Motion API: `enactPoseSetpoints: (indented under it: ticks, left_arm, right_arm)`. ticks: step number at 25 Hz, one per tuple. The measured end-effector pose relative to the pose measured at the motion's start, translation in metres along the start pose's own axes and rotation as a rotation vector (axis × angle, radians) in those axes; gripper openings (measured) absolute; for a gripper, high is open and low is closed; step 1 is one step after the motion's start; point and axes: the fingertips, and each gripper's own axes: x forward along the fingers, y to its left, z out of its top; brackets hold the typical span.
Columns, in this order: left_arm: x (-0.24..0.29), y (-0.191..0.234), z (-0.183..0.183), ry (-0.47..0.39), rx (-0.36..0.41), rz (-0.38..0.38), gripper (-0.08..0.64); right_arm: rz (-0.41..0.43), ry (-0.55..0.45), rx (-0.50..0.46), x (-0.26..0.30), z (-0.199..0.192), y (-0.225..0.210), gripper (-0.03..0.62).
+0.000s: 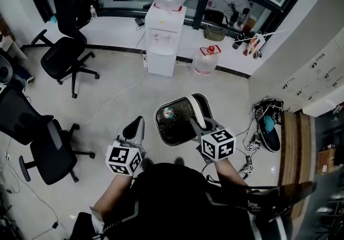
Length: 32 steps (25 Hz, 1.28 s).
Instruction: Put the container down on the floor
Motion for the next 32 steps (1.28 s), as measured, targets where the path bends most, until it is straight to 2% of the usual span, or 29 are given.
enactPoseSetpoints:
  ticks: [6,19,25,32]
  left_arm:
    - [-0.007,0.024,-0.003,0.006,-0.013,-0.003,0.006]
    - [-0.006,0.084,-0.001,0.006,-0.011,-0.054,0.006]
    - [0.018,0.092,0.0,0.013,-0.017,-0.052,0.006]
    - [0.064,0.097,0.011,0.019,-0.005,-0.019,0.006]
  right_arm:
    - [-0.011,-0.003,0.0,0.013,0.005,0.014,0.008]
    - [-0.098,-0.029,0.036,0.047,0.02,0.026,0.008]
    - [-0.101,-0.037,0.037,0.064,0.034,0.005,0.008]
    - [-0.065,-0.044,0.023,0.091,0.057,-0.033,0.008]
